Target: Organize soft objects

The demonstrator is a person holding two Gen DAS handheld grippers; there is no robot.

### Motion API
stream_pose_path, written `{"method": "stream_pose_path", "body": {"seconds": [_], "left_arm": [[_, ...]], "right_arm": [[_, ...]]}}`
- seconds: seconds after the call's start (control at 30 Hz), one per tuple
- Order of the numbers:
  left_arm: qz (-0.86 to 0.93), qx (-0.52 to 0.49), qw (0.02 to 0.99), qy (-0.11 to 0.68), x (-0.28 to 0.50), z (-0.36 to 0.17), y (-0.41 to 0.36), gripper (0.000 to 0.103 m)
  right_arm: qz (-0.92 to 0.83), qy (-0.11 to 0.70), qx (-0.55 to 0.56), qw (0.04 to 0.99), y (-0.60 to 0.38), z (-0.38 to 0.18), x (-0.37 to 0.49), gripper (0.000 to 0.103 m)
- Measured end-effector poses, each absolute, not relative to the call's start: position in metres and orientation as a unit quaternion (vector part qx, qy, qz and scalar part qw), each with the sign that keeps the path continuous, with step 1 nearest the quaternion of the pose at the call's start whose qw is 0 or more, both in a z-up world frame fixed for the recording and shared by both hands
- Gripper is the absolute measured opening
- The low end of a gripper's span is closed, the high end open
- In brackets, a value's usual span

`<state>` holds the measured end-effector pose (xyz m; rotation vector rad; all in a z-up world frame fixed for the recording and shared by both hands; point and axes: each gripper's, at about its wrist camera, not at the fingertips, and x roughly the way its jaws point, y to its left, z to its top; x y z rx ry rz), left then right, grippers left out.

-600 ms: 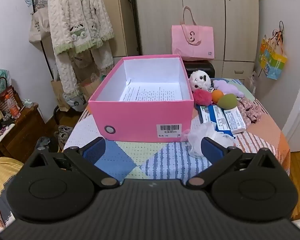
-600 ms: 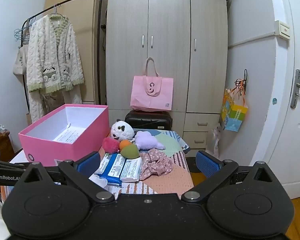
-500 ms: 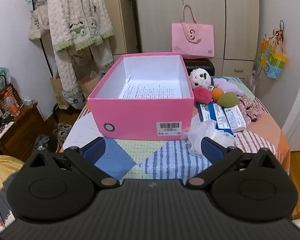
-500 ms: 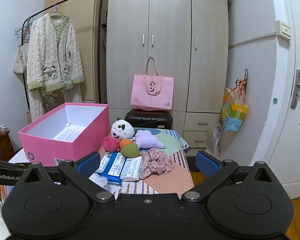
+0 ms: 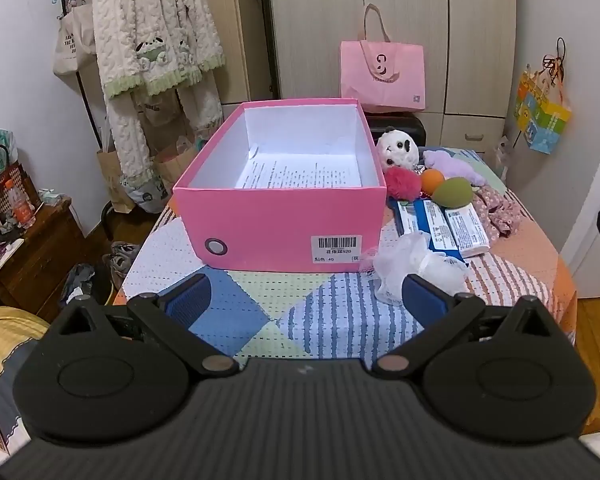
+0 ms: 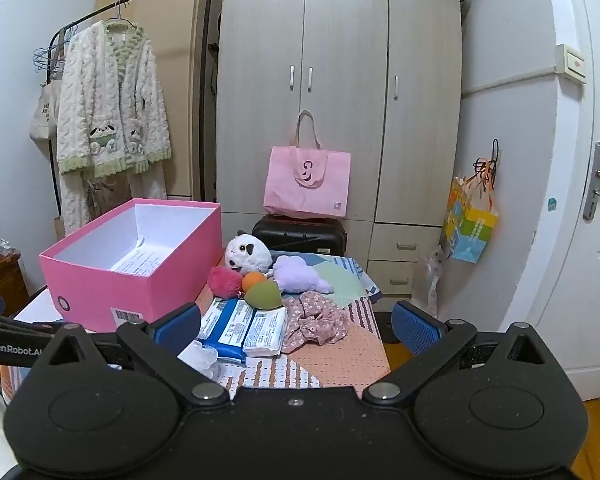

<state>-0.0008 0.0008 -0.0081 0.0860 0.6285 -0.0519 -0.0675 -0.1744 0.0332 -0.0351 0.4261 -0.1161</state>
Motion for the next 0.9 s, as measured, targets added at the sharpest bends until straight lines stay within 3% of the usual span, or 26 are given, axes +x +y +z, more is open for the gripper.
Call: {"method": "stream_pose_path", "body": {"seconds": [0.9], "left_arm": [[-0.04,0.044,0.949,0.31,-0.0009,-0.0117,0.0008,0.103]], "right_arm": [[-0.061,0.215,-0.014,0.975,-0.1777,0.0312,-0.0665,0.103]]}}
